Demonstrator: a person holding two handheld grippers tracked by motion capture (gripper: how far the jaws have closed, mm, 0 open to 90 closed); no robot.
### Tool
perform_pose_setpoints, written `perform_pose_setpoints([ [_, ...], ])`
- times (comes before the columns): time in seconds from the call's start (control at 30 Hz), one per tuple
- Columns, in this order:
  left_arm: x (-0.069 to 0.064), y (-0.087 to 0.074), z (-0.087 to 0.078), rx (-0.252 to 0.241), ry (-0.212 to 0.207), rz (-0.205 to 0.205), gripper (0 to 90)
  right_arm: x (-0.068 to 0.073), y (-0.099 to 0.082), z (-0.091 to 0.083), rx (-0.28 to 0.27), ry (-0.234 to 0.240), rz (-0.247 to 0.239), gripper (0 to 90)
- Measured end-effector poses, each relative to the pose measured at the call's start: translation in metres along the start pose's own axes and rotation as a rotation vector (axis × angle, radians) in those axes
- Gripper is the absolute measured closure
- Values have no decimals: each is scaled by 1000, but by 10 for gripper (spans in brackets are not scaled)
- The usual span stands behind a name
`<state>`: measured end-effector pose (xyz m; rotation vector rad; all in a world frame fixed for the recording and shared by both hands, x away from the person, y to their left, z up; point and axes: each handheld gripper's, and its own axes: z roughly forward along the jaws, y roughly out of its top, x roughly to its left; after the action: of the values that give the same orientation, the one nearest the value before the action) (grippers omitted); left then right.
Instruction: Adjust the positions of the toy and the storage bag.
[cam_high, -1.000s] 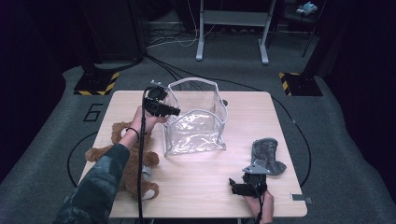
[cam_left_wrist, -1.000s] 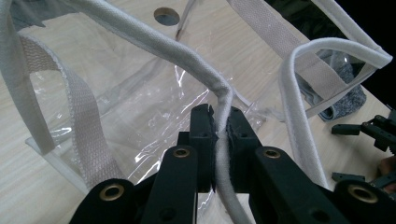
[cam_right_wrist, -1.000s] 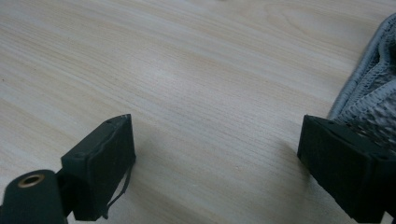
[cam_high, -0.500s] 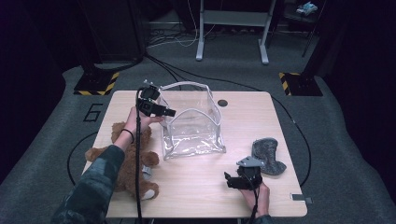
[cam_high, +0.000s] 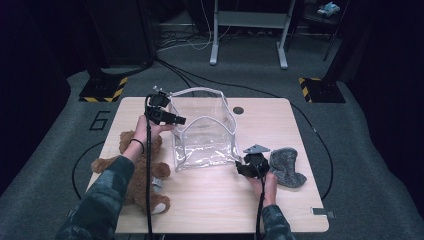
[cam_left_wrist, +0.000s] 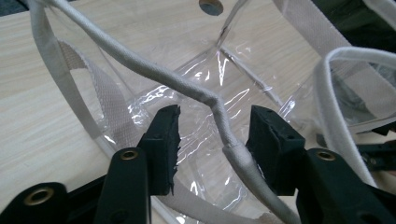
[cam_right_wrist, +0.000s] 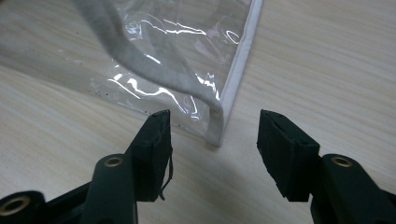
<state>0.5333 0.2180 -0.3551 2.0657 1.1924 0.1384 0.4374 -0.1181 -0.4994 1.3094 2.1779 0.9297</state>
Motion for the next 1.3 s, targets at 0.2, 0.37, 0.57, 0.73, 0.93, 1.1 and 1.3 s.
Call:
perform_pose_setpoints([
  [0.2, 0, 0, 0, -4, 4, 4, 659, 4, 9, 14, 22, -13, -20, 616],
  [0.37, -3, -1, 2, -9, 17, 24, 757, 8, 8, 14, 19, -41, -29, 818],
  [0.57, -5, 0, 2, -16, 23, 28, 802, 15, 3, 6, 20, -37, -53, 841],
  [0.73, -5, -1, 0, -25, 24, 26, 811, 23, -6, -4, 3, -29, -64, 856],
  [0.93, -9, -2, 0, -27, 16, 30, 808, 29, -24, -20, -11, -37, -50, 867],
  [1.1, -15, -4, 1, -14, 7, 15, 808, 28, -33, -30, -23, -37, -67, 867],
  [1.3, -19, -9, -2, -2, 17, 11, 800, 26, -43, -35, -25, -23, -58, 861],
])
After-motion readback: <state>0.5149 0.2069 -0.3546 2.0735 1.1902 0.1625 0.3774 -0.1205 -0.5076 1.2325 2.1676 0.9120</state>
